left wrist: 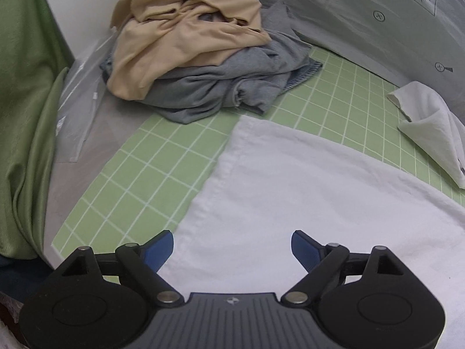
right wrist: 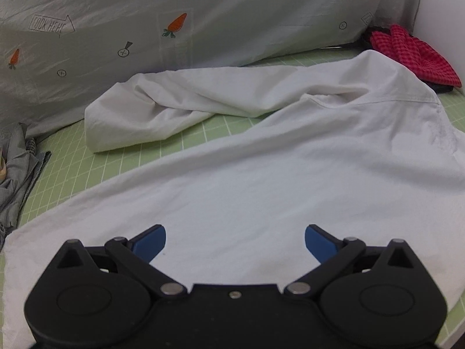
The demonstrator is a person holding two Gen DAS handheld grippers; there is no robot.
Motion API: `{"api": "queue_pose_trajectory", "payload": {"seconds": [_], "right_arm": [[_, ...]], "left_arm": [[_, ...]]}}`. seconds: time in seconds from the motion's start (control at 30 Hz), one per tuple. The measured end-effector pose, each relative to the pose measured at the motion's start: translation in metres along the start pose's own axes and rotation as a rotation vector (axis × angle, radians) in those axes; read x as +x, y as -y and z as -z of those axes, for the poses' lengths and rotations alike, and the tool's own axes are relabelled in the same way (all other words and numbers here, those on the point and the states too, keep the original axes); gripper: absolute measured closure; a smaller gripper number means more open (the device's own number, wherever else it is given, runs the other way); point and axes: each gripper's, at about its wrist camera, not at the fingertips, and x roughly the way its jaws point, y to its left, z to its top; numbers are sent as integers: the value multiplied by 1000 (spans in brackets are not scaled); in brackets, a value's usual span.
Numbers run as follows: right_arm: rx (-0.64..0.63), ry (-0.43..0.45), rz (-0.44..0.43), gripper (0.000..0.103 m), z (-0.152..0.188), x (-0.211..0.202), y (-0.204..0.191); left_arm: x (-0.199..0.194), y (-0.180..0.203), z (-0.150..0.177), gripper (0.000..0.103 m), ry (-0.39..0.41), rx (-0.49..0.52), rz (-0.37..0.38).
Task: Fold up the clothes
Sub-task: 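Move the right gripper toward the bunched sleeve of the white shirt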
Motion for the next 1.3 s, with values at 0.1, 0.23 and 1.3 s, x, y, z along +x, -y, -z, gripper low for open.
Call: {"api": "queue_pose_trajectory", "payload": {"seconds": [0.1, 0.23, 1.3], "right_arm": [[-6, 16, -2, 0, -18, 15, -11], [-19, 6, -19, 0, -44, 48, -33], [-451, -20, -70, 51, -112, 204, -233]], "left_arm": [[11, 14, -13, 14, -11, 31, -5], [34, 28, -36, 14, -29, 33, -1], [130, 24, -91, 0, -243, 68, 42]]}}
